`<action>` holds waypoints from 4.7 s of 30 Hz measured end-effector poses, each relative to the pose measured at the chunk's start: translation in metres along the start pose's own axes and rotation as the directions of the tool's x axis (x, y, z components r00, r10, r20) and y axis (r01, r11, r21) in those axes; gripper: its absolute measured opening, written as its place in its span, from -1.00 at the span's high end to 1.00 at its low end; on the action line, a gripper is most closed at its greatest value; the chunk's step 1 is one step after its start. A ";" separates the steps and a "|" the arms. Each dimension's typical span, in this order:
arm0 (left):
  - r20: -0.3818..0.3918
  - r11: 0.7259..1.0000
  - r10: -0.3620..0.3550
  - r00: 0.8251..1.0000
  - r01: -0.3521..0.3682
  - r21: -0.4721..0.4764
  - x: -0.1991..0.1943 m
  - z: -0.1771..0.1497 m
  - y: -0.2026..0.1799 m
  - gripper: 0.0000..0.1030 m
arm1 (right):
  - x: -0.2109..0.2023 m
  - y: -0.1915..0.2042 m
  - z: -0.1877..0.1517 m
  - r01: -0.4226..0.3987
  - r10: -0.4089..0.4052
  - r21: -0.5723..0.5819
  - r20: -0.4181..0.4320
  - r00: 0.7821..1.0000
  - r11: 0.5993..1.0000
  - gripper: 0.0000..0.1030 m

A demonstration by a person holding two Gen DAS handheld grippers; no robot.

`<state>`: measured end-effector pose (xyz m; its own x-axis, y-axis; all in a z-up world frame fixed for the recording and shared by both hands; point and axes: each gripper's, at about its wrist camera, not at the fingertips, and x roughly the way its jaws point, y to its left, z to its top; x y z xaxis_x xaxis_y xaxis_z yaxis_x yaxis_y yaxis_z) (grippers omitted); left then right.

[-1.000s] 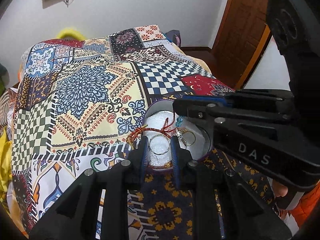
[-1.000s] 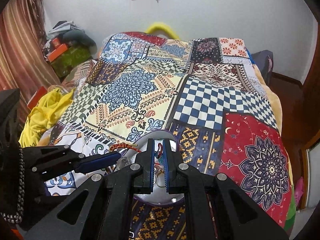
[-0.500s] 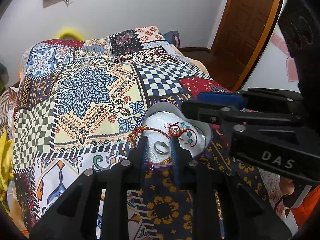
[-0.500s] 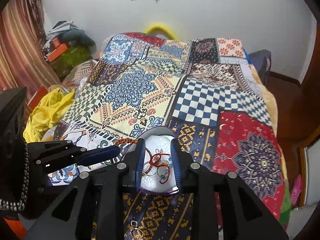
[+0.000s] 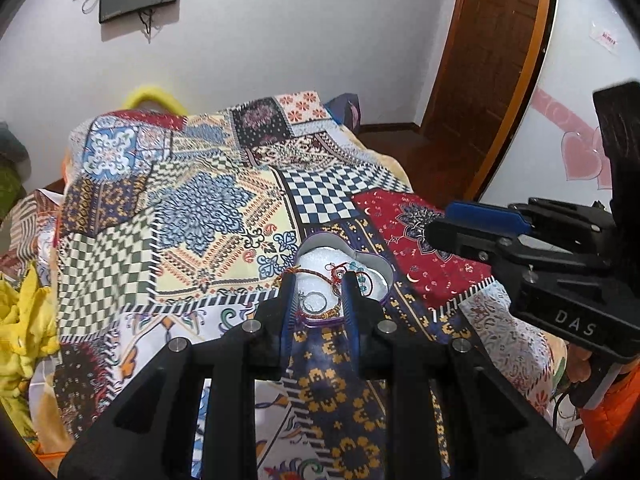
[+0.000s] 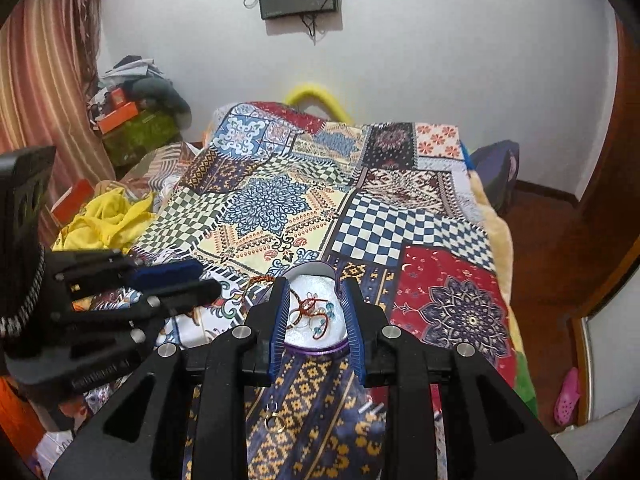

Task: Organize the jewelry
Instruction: 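Move the open right gripper over the silver ring on the cover, then close the right gripper on the silver ring and lift it, then lower the silver ring into the heart tin and open the right gripper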

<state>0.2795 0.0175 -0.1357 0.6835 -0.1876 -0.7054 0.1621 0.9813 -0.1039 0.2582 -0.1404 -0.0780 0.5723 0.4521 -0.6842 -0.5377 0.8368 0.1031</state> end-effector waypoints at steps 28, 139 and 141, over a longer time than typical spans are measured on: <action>-0.129 1.000 -0.003 0.992 0.001 -0.018 0.001 -0.075 -0.006 0.47 | 0.006 0.006 -0.084 -0.003 0.009 0.045 -0.135 0.991 0.999 0.36; -0.083 0.998 -0.065 0.994 0.065 -0.008 0.065 -0.005 0.006 0.82 | 0.068 -0.016 -0.031 -0.040 0.048 0.091 -0.079 0.996 0.995 0.66; -0.090 0.998 -0.066 0.994 0.065 -0.011 0.068 -0.006 0.006 0.82 | 0.073 -0.017 -0.032 -0.047 0.056 0.095 -0.096 0.994 0.994 0.65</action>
<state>0.3228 0.0113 -0.1882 0.6045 -0.2469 -0.7574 0.1981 0.9675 -0.1572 0.2900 -0.1314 -0.1528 0.4789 0.4668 -0.7435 -0.5031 0.8399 0.2034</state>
